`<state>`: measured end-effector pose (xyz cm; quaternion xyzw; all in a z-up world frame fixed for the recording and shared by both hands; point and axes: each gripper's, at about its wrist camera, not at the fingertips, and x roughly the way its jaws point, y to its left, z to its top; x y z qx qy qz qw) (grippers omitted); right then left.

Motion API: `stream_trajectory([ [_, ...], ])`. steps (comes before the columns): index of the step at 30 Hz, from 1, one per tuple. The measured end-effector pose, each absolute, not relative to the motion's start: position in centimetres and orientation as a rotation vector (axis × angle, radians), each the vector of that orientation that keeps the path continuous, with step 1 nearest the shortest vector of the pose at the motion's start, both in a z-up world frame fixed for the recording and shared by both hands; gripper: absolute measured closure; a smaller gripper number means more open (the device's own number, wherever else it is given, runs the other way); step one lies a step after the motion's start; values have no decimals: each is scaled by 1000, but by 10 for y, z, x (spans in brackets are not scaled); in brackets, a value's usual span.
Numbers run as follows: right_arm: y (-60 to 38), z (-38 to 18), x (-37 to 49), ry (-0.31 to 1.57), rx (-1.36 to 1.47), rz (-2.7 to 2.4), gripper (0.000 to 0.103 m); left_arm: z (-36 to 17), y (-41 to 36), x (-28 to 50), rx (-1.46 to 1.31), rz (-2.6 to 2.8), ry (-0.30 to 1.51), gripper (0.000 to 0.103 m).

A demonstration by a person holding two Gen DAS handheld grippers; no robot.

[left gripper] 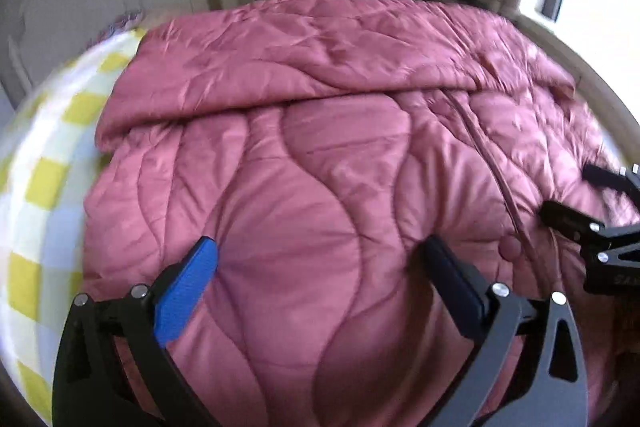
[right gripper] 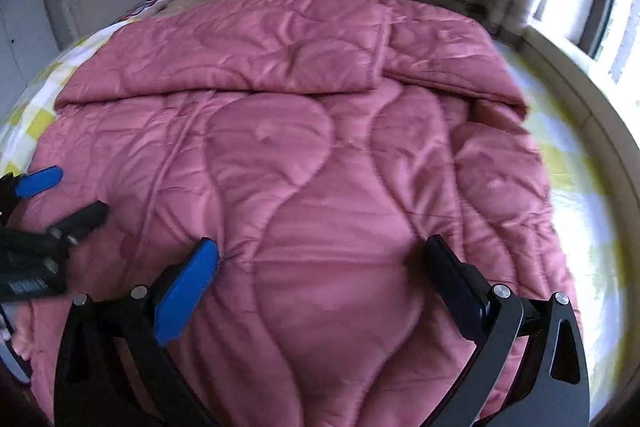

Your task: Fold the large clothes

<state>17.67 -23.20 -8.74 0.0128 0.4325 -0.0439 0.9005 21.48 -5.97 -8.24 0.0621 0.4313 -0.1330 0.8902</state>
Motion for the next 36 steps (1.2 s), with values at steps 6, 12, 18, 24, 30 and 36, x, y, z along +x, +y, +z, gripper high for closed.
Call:
stream_trajectory([
  [6,-298,-94,140,903,167,-302,5,-81,0,213,21,-73,878,2],
  [12,-295,-82,129,845,194,-269,5,-77,20,209,-43,-1,854,2],
  [18,-194,-79,106,822,-148,36,5,-52,-46,147,138,-254,699,2],
  [24,-214,-106,118,898,-28,55,5,-88,-57,173,233,-215,835,2],
  [30,-260,-94,93,904,13,-112,5,-84,-6,174,183,-107,839,2],
  [36,-310,-105,70,883,131,-182,5,-91,81,170,-124,1,888,2],
])
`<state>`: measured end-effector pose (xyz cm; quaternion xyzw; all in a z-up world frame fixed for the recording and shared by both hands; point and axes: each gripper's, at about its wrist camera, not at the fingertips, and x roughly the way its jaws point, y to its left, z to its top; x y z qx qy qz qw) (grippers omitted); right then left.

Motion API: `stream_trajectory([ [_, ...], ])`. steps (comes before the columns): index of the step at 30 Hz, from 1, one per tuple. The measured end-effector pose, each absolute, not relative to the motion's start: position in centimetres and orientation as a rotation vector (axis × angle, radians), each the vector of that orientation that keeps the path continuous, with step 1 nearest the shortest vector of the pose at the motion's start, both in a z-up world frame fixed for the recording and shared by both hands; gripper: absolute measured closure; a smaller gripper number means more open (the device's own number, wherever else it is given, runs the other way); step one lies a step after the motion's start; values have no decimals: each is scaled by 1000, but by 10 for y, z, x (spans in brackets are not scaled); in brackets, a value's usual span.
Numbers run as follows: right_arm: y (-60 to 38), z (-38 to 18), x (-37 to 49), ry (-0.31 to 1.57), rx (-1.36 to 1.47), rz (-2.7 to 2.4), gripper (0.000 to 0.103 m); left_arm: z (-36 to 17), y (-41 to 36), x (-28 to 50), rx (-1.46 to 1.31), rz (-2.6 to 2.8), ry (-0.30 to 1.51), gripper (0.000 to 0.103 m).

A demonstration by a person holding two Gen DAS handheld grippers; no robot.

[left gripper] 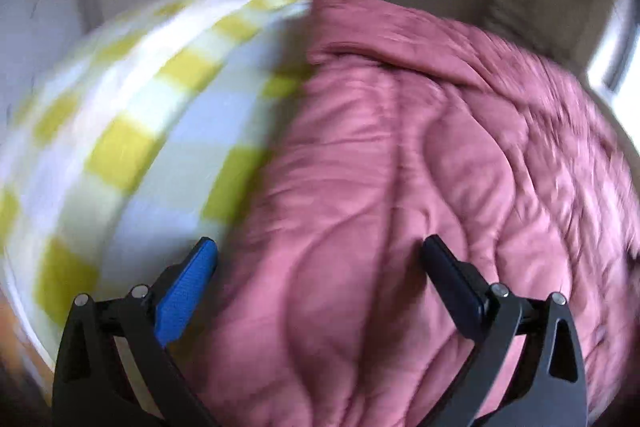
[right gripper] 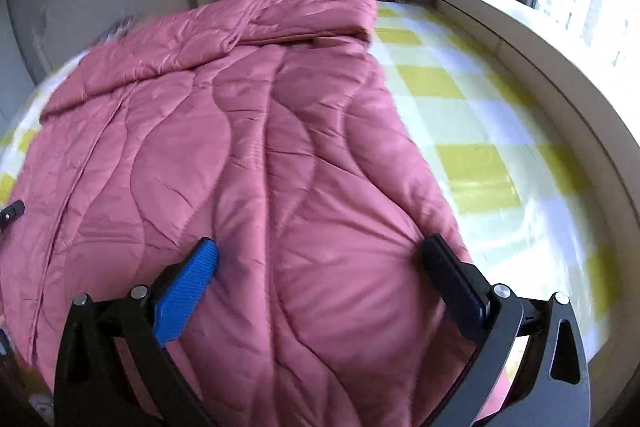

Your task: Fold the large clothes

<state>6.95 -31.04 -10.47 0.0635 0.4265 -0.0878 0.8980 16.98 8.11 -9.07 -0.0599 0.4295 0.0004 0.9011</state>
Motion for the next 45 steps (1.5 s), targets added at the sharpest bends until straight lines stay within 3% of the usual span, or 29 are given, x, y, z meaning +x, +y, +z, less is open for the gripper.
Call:
stream_trajectory([
  [7,-228,-76,48,766,-28,35,5,-59,26,132,-16,-152,739,2],
  [10,-189,-100,52,815,-192,116,5,-61,-32,108,172,-255,712,2],
  [12,-196,-111,53,793,-134,118,5,-84,-60,105,322,-259,755,2],
  [27,-306,-118,-18,778,87,-77,4,-99,69,75,46,-111,737,2],
  [35,-327,-90,-37,741,56,-188,5,-79,88,73,-24,-68,711,2],
  [40,-382,-113,-47,795,247,-252,5,-96,115,82,-102,-62,766,2],
  [43,-367,-119,-55,767,222,-169,5,-98,107,74,-56,-72,756,5],
  [45,-343,-118,-60,732,186,-71,28,-97,101,70,-68,-123,752,11],
])
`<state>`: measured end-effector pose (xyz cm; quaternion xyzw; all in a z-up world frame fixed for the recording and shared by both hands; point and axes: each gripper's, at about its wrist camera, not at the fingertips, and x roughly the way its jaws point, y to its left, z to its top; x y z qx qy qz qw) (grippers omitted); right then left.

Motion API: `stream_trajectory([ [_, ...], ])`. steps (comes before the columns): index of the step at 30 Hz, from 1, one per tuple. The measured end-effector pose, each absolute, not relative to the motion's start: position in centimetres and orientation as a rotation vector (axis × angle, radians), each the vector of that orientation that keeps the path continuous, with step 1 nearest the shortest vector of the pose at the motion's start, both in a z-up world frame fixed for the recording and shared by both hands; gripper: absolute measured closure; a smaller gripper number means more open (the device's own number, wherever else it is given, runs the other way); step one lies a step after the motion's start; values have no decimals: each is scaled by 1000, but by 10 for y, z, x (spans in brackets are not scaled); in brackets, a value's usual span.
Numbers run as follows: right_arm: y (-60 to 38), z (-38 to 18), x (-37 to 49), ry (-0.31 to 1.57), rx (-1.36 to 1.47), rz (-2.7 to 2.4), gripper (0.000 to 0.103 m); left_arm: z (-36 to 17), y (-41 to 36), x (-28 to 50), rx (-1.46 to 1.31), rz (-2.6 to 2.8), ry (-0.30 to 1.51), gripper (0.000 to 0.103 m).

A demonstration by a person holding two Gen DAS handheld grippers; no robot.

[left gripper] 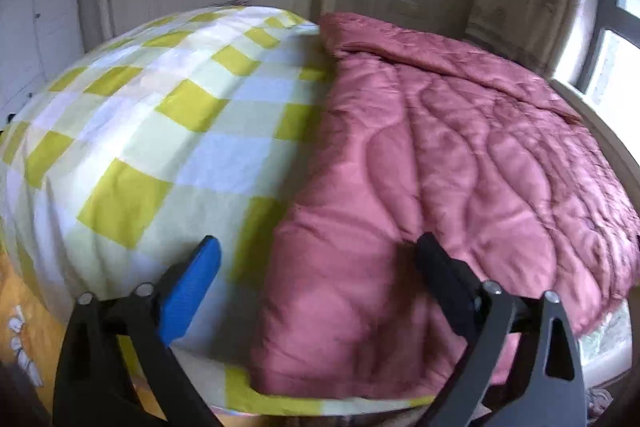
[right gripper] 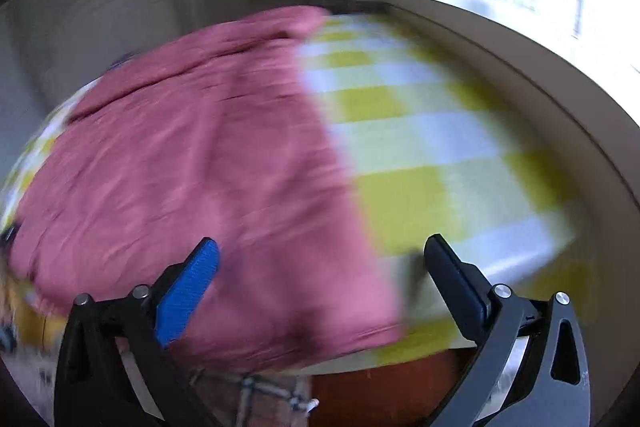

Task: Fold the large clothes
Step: 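Grasp the jacket hem with both tools and lift it toward the collar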

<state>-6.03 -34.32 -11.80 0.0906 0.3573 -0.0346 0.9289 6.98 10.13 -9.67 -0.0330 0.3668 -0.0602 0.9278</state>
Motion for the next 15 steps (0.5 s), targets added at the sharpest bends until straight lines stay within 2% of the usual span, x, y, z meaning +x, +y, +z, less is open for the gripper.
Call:
stream_trajectory([
  [1,-335,-117,-61,722,177,-64,43,-95,95,67,-70,-187,753,15],
  [2,-329,-117,-62,711,180,-48,67,-94,88,65,-59,-226,754,27],
  [3,-329,-117,-62,707,218,-10,80,-94,81,63,-35,-241,753,36],
  [5,-332,-117,-61,693,284,6,82,-94,75,62,-21,-271,751,74],
  [8,-341,-118,-63,668,383,41,83,-93,92,67,-174,-349,779,85],
  [12,-352,-102,-81,621,489,164,84,-72,115,53,-302,-454,726,88],
  [15,-350,-70,-120,508,499,334,84,-44,136,25,-362,-564,634,88],
])
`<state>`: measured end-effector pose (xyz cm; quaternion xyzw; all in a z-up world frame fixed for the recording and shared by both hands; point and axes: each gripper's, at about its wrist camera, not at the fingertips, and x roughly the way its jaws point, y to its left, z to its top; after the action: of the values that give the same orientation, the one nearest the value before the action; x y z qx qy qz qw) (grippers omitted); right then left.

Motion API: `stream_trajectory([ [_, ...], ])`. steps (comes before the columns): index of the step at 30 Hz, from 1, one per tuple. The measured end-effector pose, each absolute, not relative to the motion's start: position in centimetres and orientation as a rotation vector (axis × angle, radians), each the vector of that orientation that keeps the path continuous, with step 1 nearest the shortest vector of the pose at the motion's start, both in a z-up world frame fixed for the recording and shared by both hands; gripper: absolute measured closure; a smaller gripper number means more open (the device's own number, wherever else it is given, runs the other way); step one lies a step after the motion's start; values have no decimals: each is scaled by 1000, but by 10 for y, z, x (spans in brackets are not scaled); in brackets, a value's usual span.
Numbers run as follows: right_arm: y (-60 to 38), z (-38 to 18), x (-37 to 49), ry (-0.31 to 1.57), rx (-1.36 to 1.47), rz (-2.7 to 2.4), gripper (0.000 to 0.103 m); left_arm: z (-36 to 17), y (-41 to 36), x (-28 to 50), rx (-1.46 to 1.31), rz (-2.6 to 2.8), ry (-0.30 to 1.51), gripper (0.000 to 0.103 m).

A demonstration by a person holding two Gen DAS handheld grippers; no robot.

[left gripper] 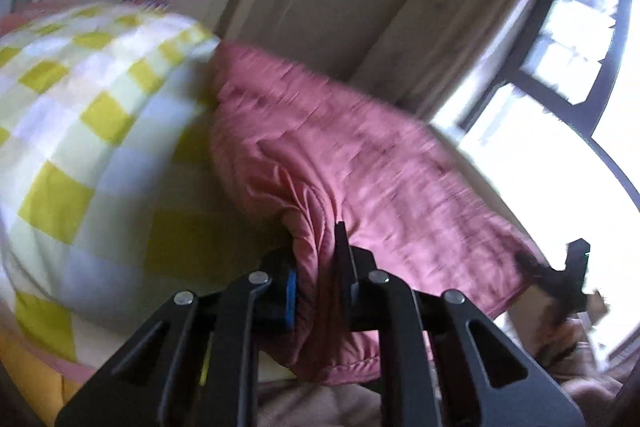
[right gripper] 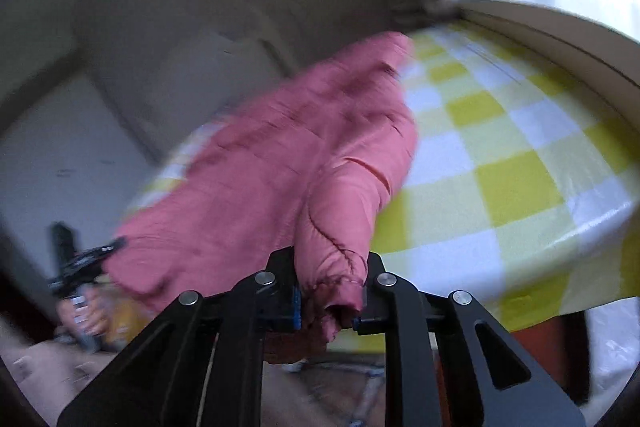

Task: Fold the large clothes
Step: 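Grasp the jacket hem with both tools and lift it toward the collar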

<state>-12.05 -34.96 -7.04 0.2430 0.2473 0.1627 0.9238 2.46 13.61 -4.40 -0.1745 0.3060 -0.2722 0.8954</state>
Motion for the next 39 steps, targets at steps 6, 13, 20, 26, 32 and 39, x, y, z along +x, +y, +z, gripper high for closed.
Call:
stream_trajectory([
  [6,-335,11,-193,274,418,484,84,8,194,-49,-508,-751,462,88],
  [13,-314,84,-133,250,386,429,84,61,211,-24,-562,-741,375,85],
  [20,-332,41,76,569,581,168,81,29,186,172,-655,-485,672,73],
  [26,-348,-65,162,750,764,55,13,-51,181,273,-631,-80,817,9],
  [32,-363,-66,147,623,800,87,11,-88,213,273,-850,-119,780,5],
  [39,-363,-74,164,829,551,-30,12,-45,182,285,-457,-31,784,2],
])
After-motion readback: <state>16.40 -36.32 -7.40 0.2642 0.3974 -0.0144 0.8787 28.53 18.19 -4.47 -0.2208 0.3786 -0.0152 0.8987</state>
